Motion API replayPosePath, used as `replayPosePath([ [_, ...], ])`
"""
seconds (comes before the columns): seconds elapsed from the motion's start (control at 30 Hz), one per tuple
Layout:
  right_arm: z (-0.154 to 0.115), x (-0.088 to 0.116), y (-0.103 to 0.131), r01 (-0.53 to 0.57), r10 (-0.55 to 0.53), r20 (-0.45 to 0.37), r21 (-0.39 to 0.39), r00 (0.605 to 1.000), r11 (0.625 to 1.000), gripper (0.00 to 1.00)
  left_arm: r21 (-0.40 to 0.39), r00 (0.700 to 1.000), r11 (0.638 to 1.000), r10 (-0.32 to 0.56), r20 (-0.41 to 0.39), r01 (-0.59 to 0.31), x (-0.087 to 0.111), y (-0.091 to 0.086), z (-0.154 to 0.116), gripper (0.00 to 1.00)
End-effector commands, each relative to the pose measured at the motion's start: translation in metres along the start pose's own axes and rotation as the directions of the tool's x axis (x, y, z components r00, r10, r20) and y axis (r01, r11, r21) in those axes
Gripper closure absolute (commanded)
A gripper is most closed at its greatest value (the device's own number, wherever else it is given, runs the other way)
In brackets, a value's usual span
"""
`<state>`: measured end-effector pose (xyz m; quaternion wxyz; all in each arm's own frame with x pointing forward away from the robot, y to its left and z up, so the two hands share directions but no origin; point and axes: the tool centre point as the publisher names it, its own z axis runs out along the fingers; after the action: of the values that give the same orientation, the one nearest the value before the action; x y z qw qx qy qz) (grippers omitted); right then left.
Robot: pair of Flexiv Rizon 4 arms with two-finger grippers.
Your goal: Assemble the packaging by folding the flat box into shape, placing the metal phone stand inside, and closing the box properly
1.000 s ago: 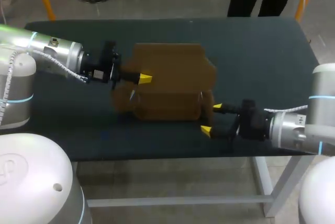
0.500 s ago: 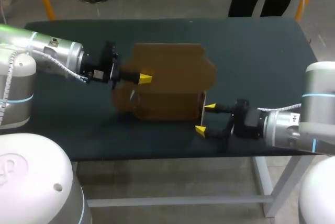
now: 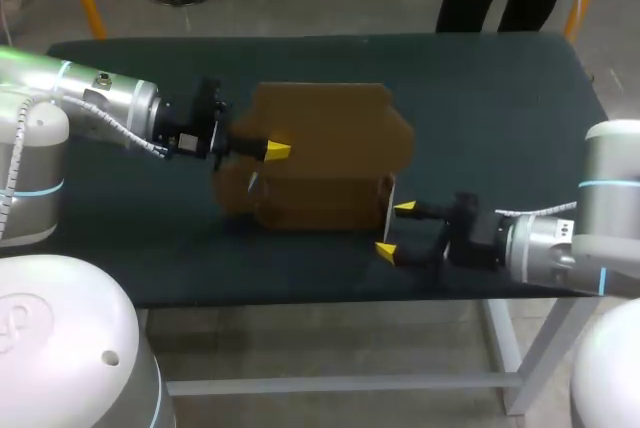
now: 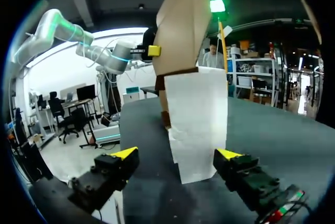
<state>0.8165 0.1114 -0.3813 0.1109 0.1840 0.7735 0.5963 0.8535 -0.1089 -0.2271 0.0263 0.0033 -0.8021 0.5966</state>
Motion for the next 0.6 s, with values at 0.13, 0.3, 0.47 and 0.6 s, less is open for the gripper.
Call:
replayPosePath([
  [0.13, -0.021, 0.003, 0.001, 0.005, -0.005, 0.009, 0.002, 1.000, 1.000, 0.00, -0.002, 1.000, 1.000, 0.000, -0.001, 0.000, 0.000, 0.001, -0.001, 1.00],
  [0.3, -0.032, -0.003, 0.001, 0.018, -0.018, -0.036, -0.003, 0.999, 1.000, 0.00, -0.002, 1.000, 1.000, 0.000, -0.001, 0.000, 0.000, 0.001, -0.001, 1.00],
  [0.47, -0.043, -0.013, 0.001, 0.042, -0.042, -0.079, 0.005, 0.996, 0.999, 0.00, -0.002, 1.000, 1.000, 0.000, -0.001, 0.000, 0.000, 0.001, -0.001, 1.00],
  [0.6, -0.052, -0.023, 0.001, 0.108, -0.104, -0.125, 0.022, 0.987, 0.994, 0.00, -0.002, 1.000, 1.000, 0.000, -0.001, 0.000, 0.000, 0.001, -0.001, 1.00],
])
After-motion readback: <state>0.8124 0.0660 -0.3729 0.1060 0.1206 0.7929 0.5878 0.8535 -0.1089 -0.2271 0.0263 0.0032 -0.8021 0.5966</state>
